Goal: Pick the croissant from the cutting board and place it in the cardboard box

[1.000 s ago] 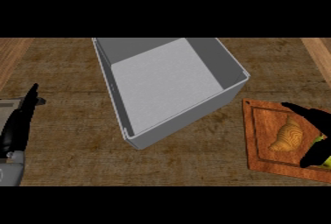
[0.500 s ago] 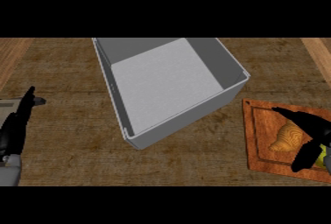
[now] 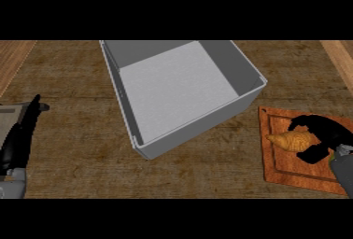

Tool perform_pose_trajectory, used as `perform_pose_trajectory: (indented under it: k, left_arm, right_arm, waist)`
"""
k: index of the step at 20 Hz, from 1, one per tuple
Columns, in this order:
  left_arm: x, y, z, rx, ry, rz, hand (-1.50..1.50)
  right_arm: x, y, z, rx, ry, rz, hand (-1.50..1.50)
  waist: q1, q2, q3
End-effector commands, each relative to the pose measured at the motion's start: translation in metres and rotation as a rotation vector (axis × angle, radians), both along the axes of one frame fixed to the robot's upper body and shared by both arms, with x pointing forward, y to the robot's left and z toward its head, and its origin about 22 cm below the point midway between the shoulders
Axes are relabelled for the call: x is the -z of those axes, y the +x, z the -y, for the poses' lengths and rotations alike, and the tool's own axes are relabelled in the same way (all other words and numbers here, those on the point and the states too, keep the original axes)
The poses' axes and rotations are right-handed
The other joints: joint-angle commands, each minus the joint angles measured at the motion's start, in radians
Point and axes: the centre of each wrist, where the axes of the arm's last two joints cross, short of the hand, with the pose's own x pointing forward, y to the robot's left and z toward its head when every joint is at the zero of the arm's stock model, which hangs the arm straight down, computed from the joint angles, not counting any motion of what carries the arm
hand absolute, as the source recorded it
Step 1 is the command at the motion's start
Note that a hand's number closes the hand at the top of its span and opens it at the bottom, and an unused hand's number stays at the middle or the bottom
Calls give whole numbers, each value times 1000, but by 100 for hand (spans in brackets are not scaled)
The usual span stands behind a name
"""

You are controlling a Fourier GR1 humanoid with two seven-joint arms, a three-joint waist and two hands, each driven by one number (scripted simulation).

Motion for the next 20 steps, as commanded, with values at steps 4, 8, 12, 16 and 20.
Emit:
perform_pose_trajectory:
  k: [4,8,12,16,20]
  left_arm:
    - [-11,2,-9,-23,-7,-5,0]
    - [-9,8,-10,-16,-1,-4,0]
    - [3,-3,-16,-15,12,-8,0]
    - [6,-8,-7,-9,0,0,0]
    - [-8,19,-1,-31,-19,-20,0]
  right_arm:
    - [10,2,7,-25,-93,143,150]
    - [12,-14,-93,40,24,254,150]
    - [1,-24,-153,90,45,398,150]
    - [-22,-39,-156,126,-88,528,150]
    - [-70,-51,-161,101,-111,670,150]
  waist:
    - [1,3,6]
    - [-16,-2,4]
    - [-10,-1,4]
    - [-11,-1,4]
    - [-25,0,4]
